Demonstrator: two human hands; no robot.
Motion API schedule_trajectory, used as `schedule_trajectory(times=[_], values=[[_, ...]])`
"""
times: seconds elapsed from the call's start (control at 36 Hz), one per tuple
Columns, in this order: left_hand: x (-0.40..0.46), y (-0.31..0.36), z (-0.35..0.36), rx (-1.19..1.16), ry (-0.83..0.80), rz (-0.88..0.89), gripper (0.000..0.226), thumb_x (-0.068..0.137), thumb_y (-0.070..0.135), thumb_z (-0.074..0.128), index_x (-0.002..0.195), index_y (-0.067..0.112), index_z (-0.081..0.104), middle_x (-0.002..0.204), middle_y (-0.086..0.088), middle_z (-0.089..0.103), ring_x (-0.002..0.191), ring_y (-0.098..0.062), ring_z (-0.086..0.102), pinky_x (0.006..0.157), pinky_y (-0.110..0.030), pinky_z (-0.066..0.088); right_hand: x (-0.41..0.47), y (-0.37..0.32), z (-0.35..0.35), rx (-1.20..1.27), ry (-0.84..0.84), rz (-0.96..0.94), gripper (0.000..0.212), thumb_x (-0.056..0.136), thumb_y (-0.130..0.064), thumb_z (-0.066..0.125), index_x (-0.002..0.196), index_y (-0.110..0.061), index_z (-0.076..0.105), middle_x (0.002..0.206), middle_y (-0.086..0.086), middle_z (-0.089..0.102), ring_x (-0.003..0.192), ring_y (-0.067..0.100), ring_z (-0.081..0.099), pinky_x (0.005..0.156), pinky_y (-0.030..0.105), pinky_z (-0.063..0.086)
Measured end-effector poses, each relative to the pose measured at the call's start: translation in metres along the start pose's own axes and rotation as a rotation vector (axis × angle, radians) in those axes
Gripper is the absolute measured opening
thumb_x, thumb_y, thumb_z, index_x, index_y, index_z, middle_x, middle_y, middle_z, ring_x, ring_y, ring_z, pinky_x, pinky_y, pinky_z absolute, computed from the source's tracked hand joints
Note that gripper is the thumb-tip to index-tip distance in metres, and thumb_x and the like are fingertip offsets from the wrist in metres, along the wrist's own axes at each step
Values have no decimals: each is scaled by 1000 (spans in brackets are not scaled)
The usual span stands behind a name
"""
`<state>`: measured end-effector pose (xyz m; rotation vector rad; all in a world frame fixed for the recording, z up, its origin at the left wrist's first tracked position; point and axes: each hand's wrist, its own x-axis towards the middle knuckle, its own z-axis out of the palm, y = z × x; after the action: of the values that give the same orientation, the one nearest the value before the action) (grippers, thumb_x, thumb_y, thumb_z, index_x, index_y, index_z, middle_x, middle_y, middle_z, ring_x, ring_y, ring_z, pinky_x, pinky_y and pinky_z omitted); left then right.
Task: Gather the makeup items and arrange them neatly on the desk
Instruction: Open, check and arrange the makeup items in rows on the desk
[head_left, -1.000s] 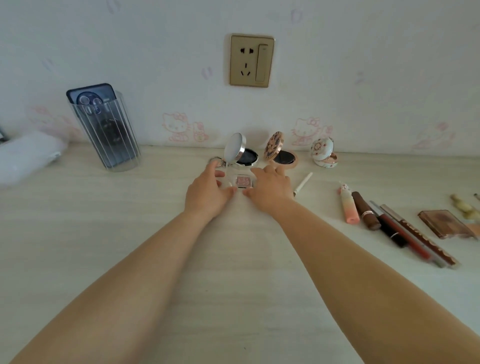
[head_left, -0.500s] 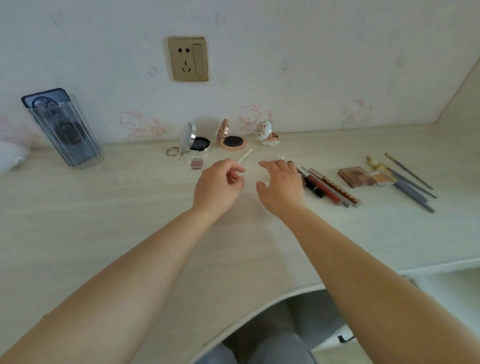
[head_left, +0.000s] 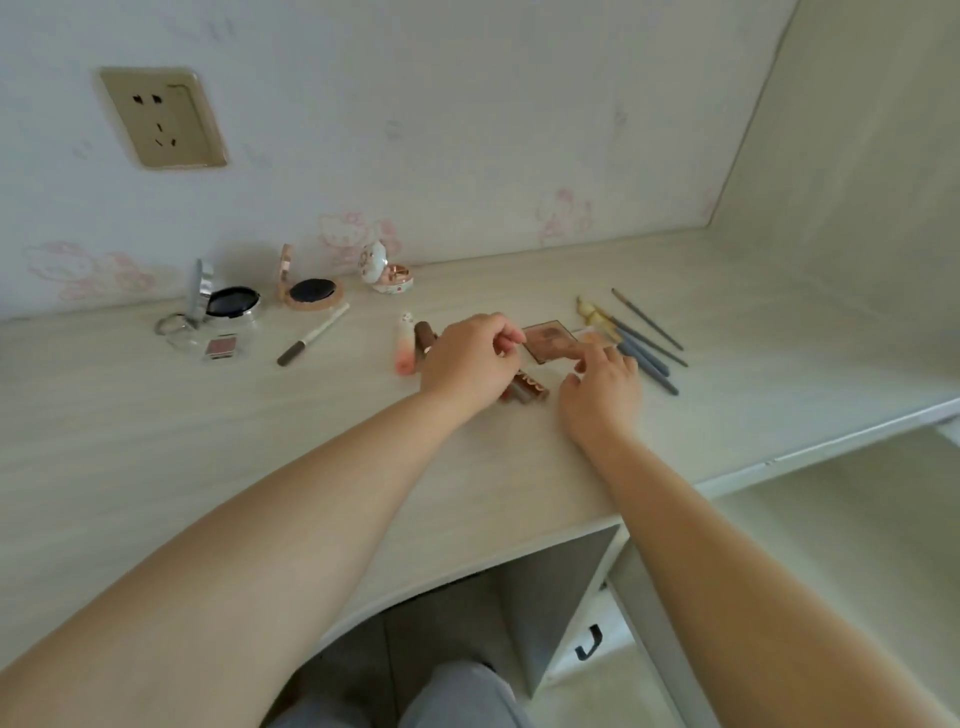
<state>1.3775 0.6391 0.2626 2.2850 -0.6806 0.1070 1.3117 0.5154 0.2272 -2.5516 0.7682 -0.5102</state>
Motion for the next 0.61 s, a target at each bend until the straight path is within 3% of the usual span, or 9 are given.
schedule_trajectory(times=[0.06,0.19,0.33,0.39,0.5,0.61], values=[[11,8,9,47,-33,31,20,82,16,55,95,26,66,100,8,66,97,-13,60,81,-22,44,7,10,-4,-21,-48,14,38,90,-12,43,126,-17,57,135,8,48,124,29,37,101,34,31],[36,15,31,280,-167,98,39,82,28,62,121,22,56,122,-1,56,115,-22,51,89,-31,40,16,21,-8,23,-29,85,38,91,-14,44,125,-18,61,136,9,48,125,30,38,103,34,30],[60,25,40,319,-299,32,65,84,42,64,139,17,41,140,-7,46,128,-25,42,99,-33,38,16,19,-6,2,-30,90,40,90,-13,43,125,-22,60,135,7,46,124,29,36,101,36,30],[67,28,42,371,-344,18,65,82,44,65,136,14,43,138,-8,49,126,-26,44,95,-32,41,16,20,-5,-6,-30,82,41,90,-13,43,127,-23,59,135,6,46,124,30,36,100,36,30],[70,29,48,407,-350,20,40,78,44,68,101,12,58,113,-9,60,104,-26,54,71,-28,36,16,19,-5,-26,-29,63,41,91,-13,42,126,-24,59,133,7,47,124,30,36,99,36,30],[66,28,46,358,-298,18,40,75,39,72,106,14,63,109,-5,62,102,-24,55,70,-27,38,16,20,-4,-37,-22,62,42,90,-12,41,126,-24,59,133,6,47,124,29,36,99,36,31]])
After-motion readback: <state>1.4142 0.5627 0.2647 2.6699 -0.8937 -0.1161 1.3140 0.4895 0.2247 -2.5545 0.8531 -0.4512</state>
